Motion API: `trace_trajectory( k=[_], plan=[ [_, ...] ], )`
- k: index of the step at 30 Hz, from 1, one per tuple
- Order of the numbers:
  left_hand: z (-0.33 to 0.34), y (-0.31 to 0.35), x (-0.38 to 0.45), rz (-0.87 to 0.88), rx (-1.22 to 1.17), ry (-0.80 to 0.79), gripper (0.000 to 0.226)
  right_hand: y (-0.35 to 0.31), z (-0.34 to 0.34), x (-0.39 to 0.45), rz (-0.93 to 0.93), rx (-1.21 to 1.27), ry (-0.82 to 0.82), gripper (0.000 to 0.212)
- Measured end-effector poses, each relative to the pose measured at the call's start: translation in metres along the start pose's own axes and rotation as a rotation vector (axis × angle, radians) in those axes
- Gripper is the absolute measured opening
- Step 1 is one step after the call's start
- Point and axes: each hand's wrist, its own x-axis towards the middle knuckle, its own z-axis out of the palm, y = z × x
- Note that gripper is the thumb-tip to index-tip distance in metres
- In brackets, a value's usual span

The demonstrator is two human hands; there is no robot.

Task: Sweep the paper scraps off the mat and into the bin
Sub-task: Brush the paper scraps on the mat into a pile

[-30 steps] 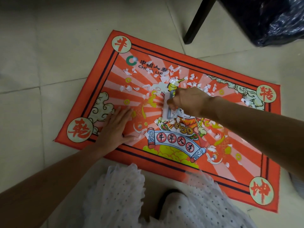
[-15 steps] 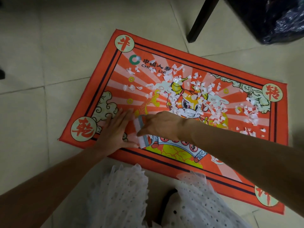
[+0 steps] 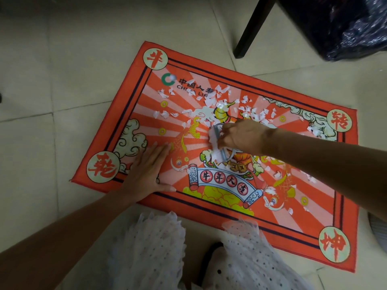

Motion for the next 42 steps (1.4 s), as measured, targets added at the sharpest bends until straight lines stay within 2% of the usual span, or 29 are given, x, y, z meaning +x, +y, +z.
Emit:
trace_trajectory(
  k=[3,8,13,15,23,26,28,31,36,42],
  plan=[
    [0.000,0.001,-0.001,0.003,0.008,0.005,0.129,0.004,-0.003,-0.005,0.008,0.063,0.066,0.060],
    [-0.002,0.002,-0.001,0.000,-0.002,0.004,0.130,-0.023,-0.012,0.002,-0.113,0.143,0.189,0.064],
    [-0.003,0.000,-0.001,0.000,-0.007,0.001,0.127,-0.058,-0.016,0.031,-0.192,0.180,0.208,0.064],
    [-0.003,0.001,-0.002,0.004,-0.006,0.003,0.127,-0.067,-0.012,0.038,-0.191,0.137,0.165,0.059],
    [-0.003,0.001,-0.002,-0.004,0.002,-0.010,0.130,-0.036,-0.018,0.016,-0.013,0.054,0.029,0.055],
    [-0.004,0.002,-0.001,-0.007,-0.003,-0.020,0.131,-0.023,-0.018,0.008,0.044,0.036,0.021,0.044],
    [-0.004,0.001,-0.001,-0.013,-0.008,-0.024,0.131,-0.017,-0.017,0.006,0.051,0.060,0.050,0.044],
    [-0.003,0.000,-0.001,-0.017,-0.020,-0.024,0.132,-0.015,-0.016,0.007,0.031,0.140,0.122,0.055],
    [-0.005,-0.004,-0.002,-0.065,-0.071,0.014,0.133,-0.042,-0.022,0.023,-0.097,0.253,0.208,0.063],
    [-0.013,-0.021,-0.010,-0.105,-0.099,0.031,0.135,-0.078,-0.026,0.056,-0.148,0.224,0.235,0.058]
  ],
)
